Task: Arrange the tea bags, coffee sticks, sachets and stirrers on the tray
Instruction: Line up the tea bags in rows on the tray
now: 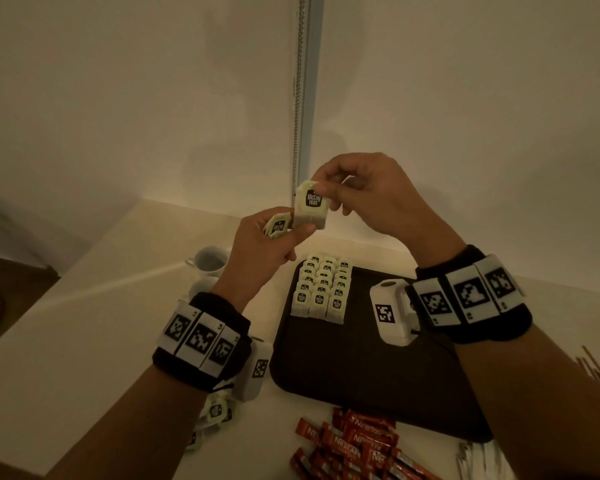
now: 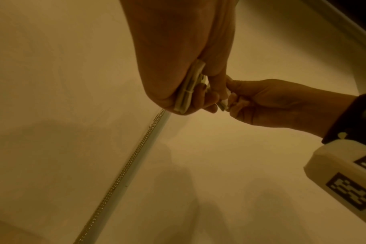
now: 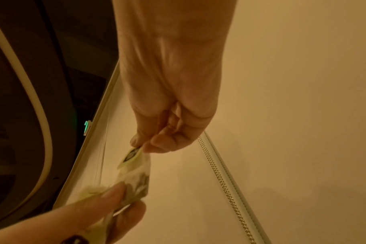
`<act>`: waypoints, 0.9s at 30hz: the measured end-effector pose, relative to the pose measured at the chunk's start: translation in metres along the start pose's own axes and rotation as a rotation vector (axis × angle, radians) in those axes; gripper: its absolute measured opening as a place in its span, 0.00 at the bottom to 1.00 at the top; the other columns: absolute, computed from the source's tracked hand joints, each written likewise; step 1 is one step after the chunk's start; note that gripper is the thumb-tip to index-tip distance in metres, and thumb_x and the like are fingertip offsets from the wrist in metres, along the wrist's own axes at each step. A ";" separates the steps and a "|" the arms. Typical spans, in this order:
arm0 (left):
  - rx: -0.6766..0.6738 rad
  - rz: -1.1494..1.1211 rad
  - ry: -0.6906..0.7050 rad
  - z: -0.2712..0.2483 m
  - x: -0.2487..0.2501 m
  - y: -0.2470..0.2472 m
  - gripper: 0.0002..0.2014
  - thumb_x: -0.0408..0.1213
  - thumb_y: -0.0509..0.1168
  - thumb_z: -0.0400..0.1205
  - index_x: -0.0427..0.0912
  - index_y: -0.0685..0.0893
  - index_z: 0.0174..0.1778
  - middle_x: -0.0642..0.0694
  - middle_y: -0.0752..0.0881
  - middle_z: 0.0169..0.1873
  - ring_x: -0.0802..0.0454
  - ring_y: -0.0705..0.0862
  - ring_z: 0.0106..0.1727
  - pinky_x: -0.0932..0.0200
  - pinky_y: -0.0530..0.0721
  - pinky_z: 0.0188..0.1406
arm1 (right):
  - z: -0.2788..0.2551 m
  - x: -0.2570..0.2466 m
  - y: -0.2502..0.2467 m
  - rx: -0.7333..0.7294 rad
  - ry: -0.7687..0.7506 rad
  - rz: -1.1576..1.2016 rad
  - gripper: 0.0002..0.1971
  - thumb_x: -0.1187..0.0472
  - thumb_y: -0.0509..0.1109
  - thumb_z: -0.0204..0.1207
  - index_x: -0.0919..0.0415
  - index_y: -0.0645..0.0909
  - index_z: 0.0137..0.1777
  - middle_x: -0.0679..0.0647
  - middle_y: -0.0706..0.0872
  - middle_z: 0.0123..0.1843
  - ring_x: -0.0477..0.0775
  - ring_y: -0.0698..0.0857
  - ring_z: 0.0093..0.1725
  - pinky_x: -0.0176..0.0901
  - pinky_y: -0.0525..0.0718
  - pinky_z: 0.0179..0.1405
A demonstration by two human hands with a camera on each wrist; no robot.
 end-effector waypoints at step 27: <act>0.095 -0.602 -0.521 -0.018 -0.121 -0.054 0.37 0.65 0.37 0.83 0.39 0.81 0.49 0.41 0.88 0.30 0.48 0.85 0.25 0.66 0.79 0.20 | -0.073 0.273 0.156 -0.135 0.597 -0.255 0.05 0.68 0.70 0.76 0.68 0.83 0.50 0.61 0.86 0.50 0.51 0.82 0.47 0.39 0.81 0.48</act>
Point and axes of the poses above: each hand's wrist, its own z-axis towards the middle knuckle, its own y-axis out of the palm, x = y × z, the point moved 9 cm from there along z, towards the middle knuckle
